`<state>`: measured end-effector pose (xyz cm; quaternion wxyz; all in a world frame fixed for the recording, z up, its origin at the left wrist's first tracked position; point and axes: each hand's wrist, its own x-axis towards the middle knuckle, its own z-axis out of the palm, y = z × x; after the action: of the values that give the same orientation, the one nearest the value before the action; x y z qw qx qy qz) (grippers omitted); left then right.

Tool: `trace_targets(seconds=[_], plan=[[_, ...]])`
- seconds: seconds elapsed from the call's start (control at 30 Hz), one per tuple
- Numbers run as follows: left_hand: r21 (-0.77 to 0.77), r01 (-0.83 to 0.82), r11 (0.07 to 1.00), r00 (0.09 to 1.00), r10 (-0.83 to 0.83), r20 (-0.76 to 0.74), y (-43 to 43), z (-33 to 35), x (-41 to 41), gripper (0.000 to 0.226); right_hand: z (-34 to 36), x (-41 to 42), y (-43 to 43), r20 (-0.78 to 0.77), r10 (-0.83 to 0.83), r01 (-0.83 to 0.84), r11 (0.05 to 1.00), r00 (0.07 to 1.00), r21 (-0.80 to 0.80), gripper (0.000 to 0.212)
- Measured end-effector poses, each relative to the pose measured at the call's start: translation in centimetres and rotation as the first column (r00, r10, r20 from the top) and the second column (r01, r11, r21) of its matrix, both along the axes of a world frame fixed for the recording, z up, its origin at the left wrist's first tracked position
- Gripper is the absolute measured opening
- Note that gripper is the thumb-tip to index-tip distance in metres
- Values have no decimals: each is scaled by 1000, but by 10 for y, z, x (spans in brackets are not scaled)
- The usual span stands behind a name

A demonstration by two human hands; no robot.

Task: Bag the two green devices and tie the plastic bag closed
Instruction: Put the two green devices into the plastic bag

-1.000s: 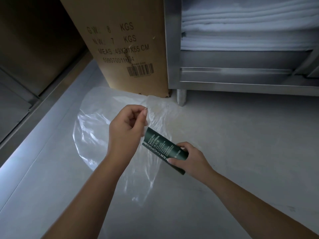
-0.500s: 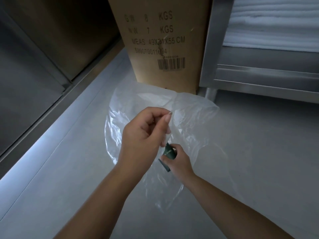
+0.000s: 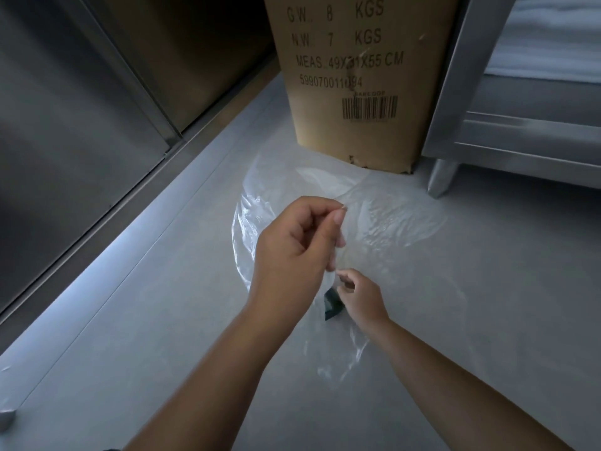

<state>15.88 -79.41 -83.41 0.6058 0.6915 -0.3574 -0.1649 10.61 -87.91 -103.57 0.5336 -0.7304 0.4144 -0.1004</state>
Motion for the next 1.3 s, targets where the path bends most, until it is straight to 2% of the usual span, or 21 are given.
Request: trace_targets(seconds=[0.27, 0.53, 0.7, 0.9, 1.03, 1.3], plan=[[-12, -53, 999, 998, 53, -21, -2, -2, -7, 10, 4, -34, 6, 19, 47, -47, 999, 999, 8, 27], [-25, -59, 998, 997, 57, -58, -6, -11, -15, 12, 1, -84, -2, -3, -106, 106, 994, 994, 17, 17], [-26, -56, 998, 997, 55, -57, -5, -12, -18, 12, -2, -100, -12, -44, -222, 224, 974, 974, 29, 23], [-20, -77, 997, 996, 76, -54, 0, -11, -16, 12, -3, -90, -17, 10, -401, 398, 911, 916, 104, 32], [-21, -89, 996, 995, 88, -45, 4, -11, -12, 12, -5, -75, -17, 28, -494, 483, 858, 869, 175, 27], [-31, -115, 993, 993, 114, -33, 6, -8, -5, 12, -7, -62, -19, 66, -564, 554, 824, 823, 121, 14]])
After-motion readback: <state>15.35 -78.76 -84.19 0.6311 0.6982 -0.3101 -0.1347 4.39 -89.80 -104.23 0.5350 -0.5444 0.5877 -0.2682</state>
